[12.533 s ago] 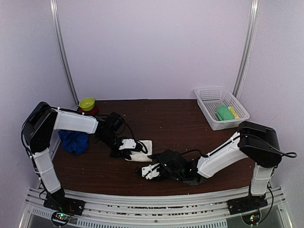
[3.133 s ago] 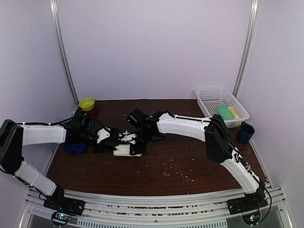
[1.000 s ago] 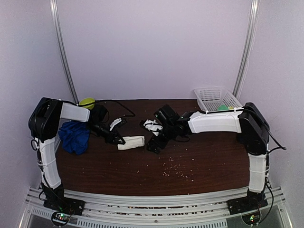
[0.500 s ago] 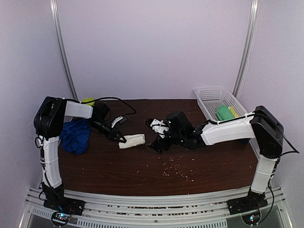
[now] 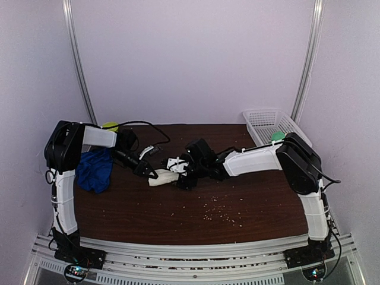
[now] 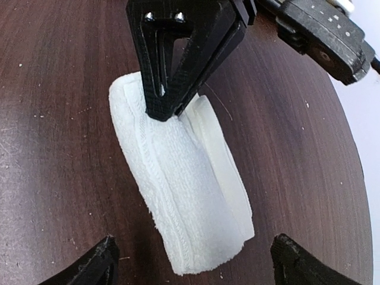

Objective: Roll the towels
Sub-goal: Roll the towel at the center of the board.

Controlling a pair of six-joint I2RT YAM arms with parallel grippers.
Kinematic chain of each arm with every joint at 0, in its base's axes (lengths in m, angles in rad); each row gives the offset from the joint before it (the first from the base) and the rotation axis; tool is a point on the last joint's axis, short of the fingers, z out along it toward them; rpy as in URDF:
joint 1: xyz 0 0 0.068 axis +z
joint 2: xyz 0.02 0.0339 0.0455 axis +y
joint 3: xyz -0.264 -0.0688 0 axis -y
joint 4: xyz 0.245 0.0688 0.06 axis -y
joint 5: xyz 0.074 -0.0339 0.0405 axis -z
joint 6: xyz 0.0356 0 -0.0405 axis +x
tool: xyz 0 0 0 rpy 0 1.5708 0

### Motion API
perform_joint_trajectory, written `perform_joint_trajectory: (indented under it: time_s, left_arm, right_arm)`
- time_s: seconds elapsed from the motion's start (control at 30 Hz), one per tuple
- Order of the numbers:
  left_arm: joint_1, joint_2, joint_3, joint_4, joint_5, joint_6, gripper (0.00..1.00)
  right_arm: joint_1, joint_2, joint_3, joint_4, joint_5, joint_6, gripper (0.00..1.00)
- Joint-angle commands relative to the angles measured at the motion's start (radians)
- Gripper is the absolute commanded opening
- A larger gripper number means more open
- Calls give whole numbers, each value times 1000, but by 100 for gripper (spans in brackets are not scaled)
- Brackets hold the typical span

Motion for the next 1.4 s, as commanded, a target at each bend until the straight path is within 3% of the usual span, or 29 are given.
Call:
perform_joint_trajectory:
  time_s: [0.0, 0.13, 0.23, 0.37, 0.47, 0.73, 0.8, 1.0, 1.37]
  left_arm:
    - [5, 79, -29, -32, -161, 44, 0]
    - [5, 78, -31, -33, -174, 60, 0]
    - [5, 80, -33, -33, -177, 66, 0]
    - [5, 81, -36, -33, -184, 73, 0]
    - [5, 81, -36, -33, -188, 79, 0]
    - [4, 60, -51, -39, -186, 114, 0]
    - [5, 38, -60, -41, -182, 127, 4]
    - [6, -64, -88, -39, -169, 150, 25]
    - [5, -136, -107, -38, -130, 141, 36]
  right_arm:
    - [-9, 55, 102, -92, -71, -85, 87]
    - [-22, 94, 156, -127, -108, -71, 85]
    - [-34, 129, 213, -180, -157, -53, 76]
    - [-38, 177, 312, -285, -201, -36, 56]
    - [-42, 193, 336, -319, -213, -19, 50]
    - [-60, 223, 395, -423, -331, 35, 7]
    - [-69, 237, 418, -458, -376, 59, 1]
    - [-76, 259, 442, -557, -465, 94, 0]
    - [-76, 246, 372, -696, -596, 28, 0]
